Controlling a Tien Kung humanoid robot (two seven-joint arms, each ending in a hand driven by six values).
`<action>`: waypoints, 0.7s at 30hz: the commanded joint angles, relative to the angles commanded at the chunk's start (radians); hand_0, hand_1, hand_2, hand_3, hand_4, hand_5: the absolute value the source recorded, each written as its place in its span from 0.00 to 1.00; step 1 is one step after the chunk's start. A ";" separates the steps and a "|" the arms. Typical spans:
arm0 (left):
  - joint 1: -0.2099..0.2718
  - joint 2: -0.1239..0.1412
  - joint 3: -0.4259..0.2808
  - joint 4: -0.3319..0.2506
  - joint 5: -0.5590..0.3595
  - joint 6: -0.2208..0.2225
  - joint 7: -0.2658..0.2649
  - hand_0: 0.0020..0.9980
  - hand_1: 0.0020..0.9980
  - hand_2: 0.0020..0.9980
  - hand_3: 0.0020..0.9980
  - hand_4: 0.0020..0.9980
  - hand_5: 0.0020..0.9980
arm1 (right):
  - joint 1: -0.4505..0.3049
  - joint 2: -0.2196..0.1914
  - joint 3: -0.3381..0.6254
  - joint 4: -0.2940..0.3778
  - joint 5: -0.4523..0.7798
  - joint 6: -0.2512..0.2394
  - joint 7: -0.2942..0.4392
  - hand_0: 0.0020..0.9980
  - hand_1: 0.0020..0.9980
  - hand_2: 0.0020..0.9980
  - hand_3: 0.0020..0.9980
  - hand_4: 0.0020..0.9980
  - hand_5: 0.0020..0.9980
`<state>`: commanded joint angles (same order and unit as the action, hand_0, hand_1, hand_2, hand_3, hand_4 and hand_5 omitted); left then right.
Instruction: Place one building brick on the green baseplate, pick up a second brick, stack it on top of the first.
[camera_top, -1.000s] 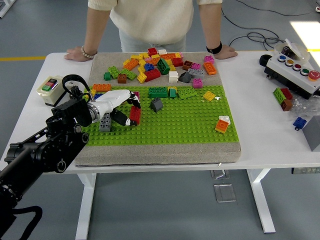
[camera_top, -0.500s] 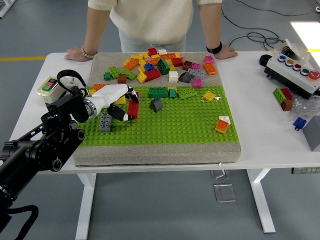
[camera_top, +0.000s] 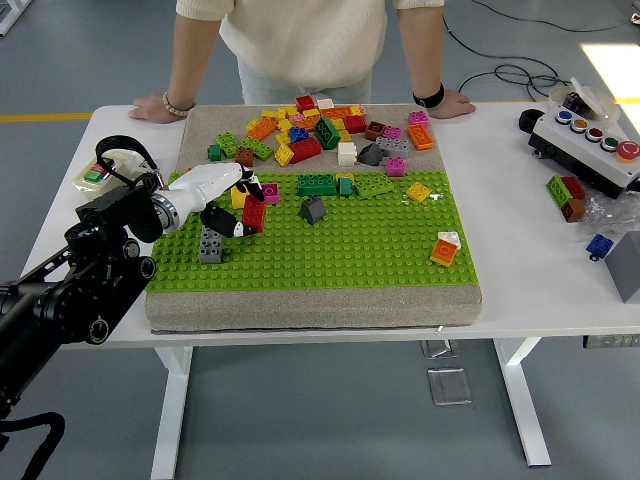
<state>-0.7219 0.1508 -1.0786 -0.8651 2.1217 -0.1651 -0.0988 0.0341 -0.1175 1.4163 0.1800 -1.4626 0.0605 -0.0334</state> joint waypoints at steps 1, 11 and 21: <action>0.003 0.003 -0.003 -0.007 0.002 -0.002 0.001 0.75 0.69 0.58 0.57 0.64 0.00 | 0.000 0.000 0.001 0.000 0.000 0.000 0.001 0.76 0.69 0.73 0.76 1.00 0.51; 0.033 0.032 -0.027 -0.084 0.001 -0.023 0.016 0.75 0.69 0.58 0.57 0.65 0.00 | -0.001 -0.003 0.010 0.000 -0.004 0.000 0.000 0.76 0.69 0.73 0.76 1.00 0.50; 0.073 0.053 -0.040 -0.135 0.001 -0.033 0.024 0.75 0.69 0.58 0.57 0.65 0.00 | -0.004 -0.001 0.014 0.000 -0.007 0.000 0.001 0.76 0.69 0.73 0.76 1.00 0.51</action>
<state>-0.6491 0.2036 -1.1188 -0.9998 2.1227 -0.1981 -0.0748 0.0305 -0.1189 1.4300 0.1800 -1.4691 0.0605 -0.0322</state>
